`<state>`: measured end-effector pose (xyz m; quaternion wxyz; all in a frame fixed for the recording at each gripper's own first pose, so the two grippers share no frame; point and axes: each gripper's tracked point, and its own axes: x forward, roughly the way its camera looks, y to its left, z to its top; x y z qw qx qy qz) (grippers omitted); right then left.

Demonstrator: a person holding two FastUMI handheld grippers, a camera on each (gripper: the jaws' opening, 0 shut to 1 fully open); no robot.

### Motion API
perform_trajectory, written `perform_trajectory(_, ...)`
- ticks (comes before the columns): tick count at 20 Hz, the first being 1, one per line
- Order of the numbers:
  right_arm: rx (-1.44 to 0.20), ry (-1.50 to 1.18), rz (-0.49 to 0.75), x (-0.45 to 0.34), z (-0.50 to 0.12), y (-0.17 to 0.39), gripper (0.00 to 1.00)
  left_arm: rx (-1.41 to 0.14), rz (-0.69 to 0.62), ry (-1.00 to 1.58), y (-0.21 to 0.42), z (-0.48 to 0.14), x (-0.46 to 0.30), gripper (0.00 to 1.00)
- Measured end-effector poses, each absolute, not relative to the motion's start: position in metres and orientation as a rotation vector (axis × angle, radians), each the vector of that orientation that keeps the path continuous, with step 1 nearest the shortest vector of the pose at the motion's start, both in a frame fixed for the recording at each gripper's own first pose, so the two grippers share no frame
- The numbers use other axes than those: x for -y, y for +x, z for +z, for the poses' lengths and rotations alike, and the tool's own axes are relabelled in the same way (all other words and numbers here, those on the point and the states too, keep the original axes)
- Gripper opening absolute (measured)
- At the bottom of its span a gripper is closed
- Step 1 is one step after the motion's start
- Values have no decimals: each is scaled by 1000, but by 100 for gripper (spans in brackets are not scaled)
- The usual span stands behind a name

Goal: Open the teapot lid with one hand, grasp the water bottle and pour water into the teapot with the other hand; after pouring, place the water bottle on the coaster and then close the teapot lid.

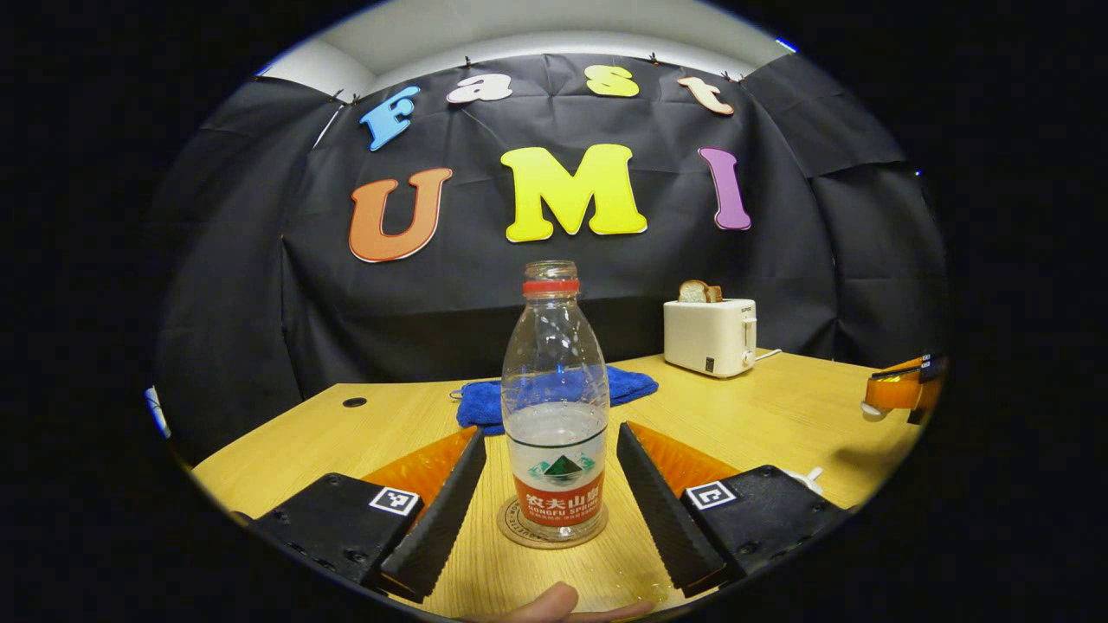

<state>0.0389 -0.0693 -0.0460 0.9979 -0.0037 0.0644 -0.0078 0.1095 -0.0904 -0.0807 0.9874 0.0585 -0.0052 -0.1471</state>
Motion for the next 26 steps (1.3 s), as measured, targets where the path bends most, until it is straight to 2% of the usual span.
perform_trajectory(3, -117, -12, 7, 58, -42, 39, 0, -3, -203, 154, 98, -77, 71, 95)
perform_trajectory(7, -109, -35, 60, 38, -33, 43, 0, 8, -155, 227, 70, -63, 70, 96)
perform_trajectory(13, -73, -13, 257, -21, -14, 43, 0, -21, -107, 200, 32, -40, 61, 96)
perform_trajectory(18, -95, 29, 354, -57, -14, 44, 1, -39, -93, 150, 1, -22, 47, 96)
perform_trajectory(26, -137, 64, 373, -83, -25, 55, 1, -13, -97, 96, -32, 11, 24, 96)
